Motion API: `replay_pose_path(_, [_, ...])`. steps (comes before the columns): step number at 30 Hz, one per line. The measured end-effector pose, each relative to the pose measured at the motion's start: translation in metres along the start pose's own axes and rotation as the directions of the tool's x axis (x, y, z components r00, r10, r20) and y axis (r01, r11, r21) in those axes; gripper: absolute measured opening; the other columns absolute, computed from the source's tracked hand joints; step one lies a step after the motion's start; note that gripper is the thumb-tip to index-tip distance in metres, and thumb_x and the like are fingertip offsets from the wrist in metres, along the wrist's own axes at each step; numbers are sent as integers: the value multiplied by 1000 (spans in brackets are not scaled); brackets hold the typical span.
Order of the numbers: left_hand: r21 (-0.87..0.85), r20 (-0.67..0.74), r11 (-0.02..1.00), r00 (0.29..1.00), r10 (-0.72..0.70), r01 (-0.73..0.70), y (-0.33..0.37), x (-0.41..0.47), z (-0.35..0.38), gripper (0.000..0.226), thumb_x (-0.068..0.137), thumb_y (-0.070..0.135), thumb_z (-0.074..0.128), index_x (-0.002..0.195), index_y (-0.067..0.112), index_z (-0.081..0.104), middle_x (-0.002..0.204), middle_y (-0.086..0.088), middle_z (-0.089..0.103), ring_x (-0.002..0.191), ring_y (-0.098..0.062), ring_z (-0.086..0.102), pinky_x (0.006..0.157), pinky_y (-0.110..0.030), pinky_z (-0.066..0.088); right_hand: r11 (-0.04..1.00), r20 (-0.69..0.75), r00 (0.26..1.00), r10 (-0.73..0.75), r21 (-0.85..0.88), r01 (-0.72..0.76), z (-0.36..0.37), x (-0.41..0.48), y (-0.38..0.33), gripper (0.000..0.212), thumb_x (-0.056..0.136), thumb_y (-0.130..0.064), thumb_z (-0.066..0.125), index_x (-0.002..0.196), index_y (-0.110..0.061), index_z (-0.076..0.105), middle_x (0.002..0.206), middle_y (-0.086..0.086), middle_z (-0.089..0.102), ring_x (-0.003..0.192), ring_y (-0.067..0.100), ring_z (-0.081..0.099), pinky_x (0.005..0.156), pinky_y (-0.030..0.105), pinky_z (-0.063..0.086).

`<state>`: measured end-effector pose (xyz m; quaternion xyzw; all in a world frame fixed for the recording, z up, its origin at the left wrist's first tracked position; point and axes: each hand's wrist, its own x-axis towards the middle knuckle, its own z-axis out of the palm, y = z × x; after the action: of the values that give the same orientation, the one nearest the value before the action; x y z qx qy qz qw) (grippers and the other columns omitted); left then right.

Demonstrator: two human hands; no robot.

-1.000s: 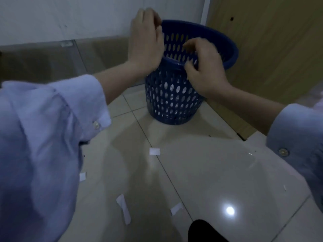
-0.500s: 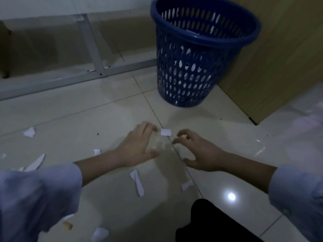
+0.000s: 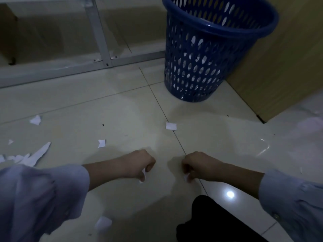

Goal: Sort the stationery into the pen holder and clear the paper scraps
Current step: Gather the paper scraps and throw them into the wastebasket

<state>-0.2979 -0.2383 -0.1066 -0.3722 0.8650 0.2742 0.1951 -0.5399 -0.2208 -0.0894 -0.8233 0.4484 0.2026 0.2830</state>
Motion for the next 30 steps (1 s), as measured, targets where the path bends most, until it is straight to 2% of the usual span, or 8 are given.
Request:
replay_pose_path(5, [-107, -42, 993, 997, -61, 56, -6, -8, -1, 22, 76, 18, 71, 96, 9, 65, 105, -8, 66, 102, -21, 57, 79, -26, 39, 998, 51, 997, -59, -33, 61, -4, 7, 2, 22, 80, -27, 73, 95, -11, 71, 102, 6, 68, 97, 20, 59, 80, 26, 42])
replay_pose_path(9, [-152, -244, 974, 948, -204, 170, -22, -31, -3, 7, 81, 25, 66, 85, 19, 67, 100, 3, 61, 100, -11, 57, 80, -32, 36, 994, -19, 996, -92, -66, 91, -13, 20, 6, 21, 77, -26, 73, 92, -11, 69, 101, 6, 60, 96, 22, 56, 75, 28, 39])
replay_pose_path(11, [-164, -374, 962, 889, -266, 219, -36, -42, -1, 10, 82, 29, 67, 85, 20, 67, 104, 2, 55, 103, -15, 52, 81, -32, 35, 996, -85, 994, -73, -57, 68, -19, 27, 8, 36, 70, -34, 78, 96, -13, 64, 102, 2, 51, 96, 19, 48, 73, 28, 37])
replay_pose_path(15, [-249, -480, 913, 777, -407, 324, -70, -59, 0, 14, 76, 27, 74, 82, 15, 69, 120, -7, 50, 110, -27, 48, 90, -37, 43, 999, -295, 955, 18, -28, -27, -30, 42, 13, 83, 57, -48, 85, 127, -24, 47, 132, 2, 35, 117, 20, 32, 93, 37, 45])
replay_pose_path(18, [-279, -451, 902, 785, -425, 329, -88, -66, 1, 14, 73, 21, 77, 79, 11, 69, 122, -13, 56, 120, -27, 49, 96, -33, 38, 996, -302, 951, 71, 74, -51, -41, 59, 16, 119, 50, -52, 87, 147, -26, 25, 154, 6, 16, 139, 28, 16, 111, 46, 32])
replay_pose_path(20, [-277, -438, 911, 804, -402, 304, -93, -68, 1, 15, 72, 17, 78, 76, 7, 68, 110, -13, 62, 110, -27, 57, 90, -29, 38, 993, -229, 970, 87, 96, -66, -45, 69, 20, 127, 54, -56, 84, 152, -28, 9, 160, 7, 1, 146, 28, 2, 117, 45, 17])
replay_pose_path(24, [-274, -442, 913, 804, -398, 302, -92, -69, 2, 13, 75, 13, 75, 75, 6, 63, 92, -12, 60, 87, -29, 59, 77, -29, 40, 997, -205, 978, 46, 67, -33, -45, 78, 22, 102, 66, -55, 77, 150, -27, 26, 160, 5, 13, 145, 23, 13, 117, 36, 19])
replay_pose_path(30, [-303, -420, 892, 793, -442, 336, -90, -69, 5, 9, 81, 10, 66, 81, 11, 57, 93, -13, 62, 89, -28, 57, 73, -29, 38, 998, -368, 929, 31, 69, -6, -35, 69, 13, 55, 78, -33, 76, 128, -16, 61, 127, 4, 54, 120, 22, 44, 97, 25, 36])
